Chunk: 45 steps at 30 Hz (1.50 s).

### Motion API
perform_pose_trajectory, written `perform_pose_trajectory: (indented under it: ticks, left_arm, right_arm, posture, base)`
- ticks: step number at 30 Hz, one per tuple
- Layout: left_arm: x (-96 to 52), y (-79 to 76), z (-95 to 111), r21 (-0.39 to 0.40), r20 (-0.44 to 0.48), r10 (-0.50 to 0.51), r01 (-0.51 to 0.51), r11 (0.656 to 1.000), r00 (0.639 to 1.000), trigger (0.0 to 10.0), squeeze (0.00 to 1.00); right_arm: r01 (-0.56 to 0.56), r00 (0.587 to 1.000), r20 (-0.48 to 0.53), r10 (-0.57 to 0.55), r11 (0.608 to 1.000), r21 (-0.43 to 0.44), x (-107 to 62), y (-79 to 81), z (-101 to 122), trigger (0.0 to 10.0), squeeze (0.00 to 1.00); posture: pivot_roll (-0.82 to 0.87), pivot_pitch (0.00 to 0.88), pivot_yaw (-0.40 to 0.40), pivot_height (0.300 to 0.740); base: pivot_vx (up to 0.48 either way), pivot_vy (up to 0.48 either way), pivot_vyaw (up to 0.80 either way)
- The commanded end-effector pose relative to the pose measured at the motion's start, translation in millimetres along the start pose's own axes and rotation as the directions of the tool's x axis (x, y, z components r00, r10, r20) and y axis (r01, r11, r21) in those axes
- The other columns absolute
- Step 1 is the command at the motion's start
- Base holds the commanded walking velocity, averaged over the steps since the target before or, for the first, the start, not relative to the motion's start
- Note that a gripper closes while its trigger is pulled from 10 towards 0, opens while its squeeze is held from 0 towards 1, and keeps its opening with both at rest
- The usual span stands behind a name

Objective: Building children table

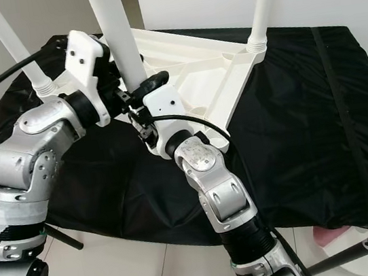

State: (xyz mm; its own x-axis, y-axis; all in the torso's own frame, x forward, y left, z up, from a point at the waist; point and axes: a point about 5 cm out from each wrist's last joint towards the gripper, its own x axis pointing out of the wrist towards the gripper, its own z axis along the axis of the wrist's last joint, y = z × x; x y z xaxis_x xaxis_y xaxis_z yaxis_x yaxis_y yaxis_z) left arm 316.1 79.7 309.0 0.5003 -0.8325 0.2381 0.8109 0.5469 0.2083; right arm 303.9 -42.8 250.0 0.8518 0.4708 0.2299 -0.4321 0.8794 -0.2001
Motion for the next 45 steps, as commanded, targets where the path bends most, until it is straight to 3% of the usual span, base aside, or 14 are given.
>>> perform_pose_trajectory:
  ticks: [1, 2, 7, 9, 10, 13, 17, 19, 21, 22, 29, 34, 45]
  left_arm:
    - [4.1, -16.9, 10.9, -0.042, 0.062, -0.135, 0.137, 0.99, 0.989, 10.0, 0.0]
    - [0.4, -16.1, 14.6, -0.054, 0.091, -0.15, 0.155, 0.986, 0.985, 10.0, 0.0]
    - [-16.1, -10.8, 29.2, -0.115, 0.221, -0.198, 0.227, 0.967, 0.955, 10.0, 0.0]
    - [-16.1, -10.8, 29.2, -0.115, 0.221, -0.198, 0.227, 0.967, 0.955, 10.0, 0.0]
    - [-16.7, -5.1, 22.8, -0.089, 0.172, -0.156, 0.173, 0.981, 0.973, 10.0, 0.0]
    - [-16.5, -1.3, 17.8, -0.068, 0.133, -0.124, 0.134, 0.989, 0.983, 10.0, 0.0]
    - [-23.9, 8.2, -2.3, -0.022, -0.002, -0.029, 0.029, 0.999, 1.0, 10.0, 0.0]
    - [-25.3, 11.1, -9.8, -0.001, -0.056, 0.004, -0.004, 1.0, 0.998, 10.0, 0.0]
    - [-32.0, 15.2, -37.9, 0.11, -0.234, 0.08, -0.055, 0.992, 0.969, 10.0, 0.0]
    - [-33.9, 15.0, -44.0, 0.137, -0.266, 0.094, -0.059, 0.989, 0.959, 10.0, 0.0]
    - [-37.8, 15.3, -58.9, 0.188, -0.331, 0.137, -0.077, 0.979, 0.934, 10.0, 0.0]
    - [-41.4, 19.7, -69.8, 0.221, -0.365, 0.188, -0.111, 0.969, 0.912, 10.0, 0.0]
    - [-40.6, 22.0, -69.5, 0.238, -0.355, 0.202, -0.12, 0.964, 0.913, 10.0, 0.0]
  right_arm:
    - [0.111, 0.994, -0.013, -0.11, 0.994, 0.022, 2.3, -19.3, 3.1, 0.9, 0.0]
    - [0.144, 0.99, -0.002, -0.144, 0.989, 0.012, 3.2, -25.9, 5.3, 10.0, 0.0]
    - [0.252, 0.968, 0.012, -0.252, 0.968, -0.013, 1.6, -53.9, 7.1, 10.0, 0.0]
    - [0.252, 0.968, 0.012, -0.252, 0.968, -0.013, 1.6, -53.9, 7.1, 10.0, 0.0]
    - [0.267, 0.964, 0.014, -0.267, 0.964, -0.021, -0.6, -59.7, 7.8, 10.0, 0.0]
    - [0.273, 0.962, 0.017, -0.273, 0.962, -0.024, -1.6, -62.1, 8.6, 10.0, 0.0]
    - [0.303, 0.953, 0.018, -0.302, 0.952, -0.047, -12.5, -73.3, 5.7, 10.0, 0.0]
    - [0.306, 0.952, 0.019, -0.306, 0.951, -0.049, -14.7, -74.8, 5.1, 10.0, 0.0]
    - [0.294, 0.955, 0.028, -0.294, 0.955, -0.028, -20.4, -76.3, 4.2, 10.0, 0.0]
    - [0.287, 0.958, 0.029, -0.286, 0.958, -0.026, -21.4, -76.4, 2.9, 10.0, 0.0]
    - [0.279, 0.96, -0.009, -0.279, 0.959, -0.041, -24.5, -79.4, -10.0, 10.0, 0.0]
    - [0.247, 0.964, -0.1, -0.248, 0.969, -0.027, -28.4, -84.0, -26.7, 10.0, 0.0]
    - [0.241, 0.957, -0.163, -0.24, 0.97, -0.015, -37.2, -84.1, -45.7, 10.0, 0.0]
  posture:
    - [-0.1, 0.113, 0.074, 0.74]
    - [-0.1, 0.113, 0.074, 0.74]
    - [-0.11, 0.102, 0.068, 0.74]
    - [-0.11, 0.102, 0.068, 0.74]
    - [-0.11, 0.102, 0.068, 0.74]
    - [-0.11, 0.102, 0.068, 0.74]
    - [-0.11, 0.098, 0.07, 0.74]
    - [-0.11, 0.098, 0.07, 0.74]
    - [-0.12, 0.098, 0.072, 0.74]
    - [-0.12, 0.098, 0.072, 0.74]
    - [-0.11, 0.104, 0.068, 0.74]
    - [-0.11, 0.112, 0.065, 0.74]
    - [-0.11, 0.124, 0.071, 0.74]
  base:
    - [0.0, 0.0, 0.0]
    - [0.0, 0.0, 0.0]
    - [0.0, 0.0, 0.0]
    - [0.0, 0.0, 0.0]
    - [0.0, 0.0, 0.0]
    - [0.0, 0.0, 0.0]
    - [0.0, 0.0, 0.0]
    - [0.0, 0.0, 0.0]
    - [0.0, 0.0, 0.0]
    - [0.0, 0.0, 0.0]
    - [0.0, 0.0, 0.0]
    - [0.0, 0.0, 0.0]
    - [0.0, 0.0, 0.0]
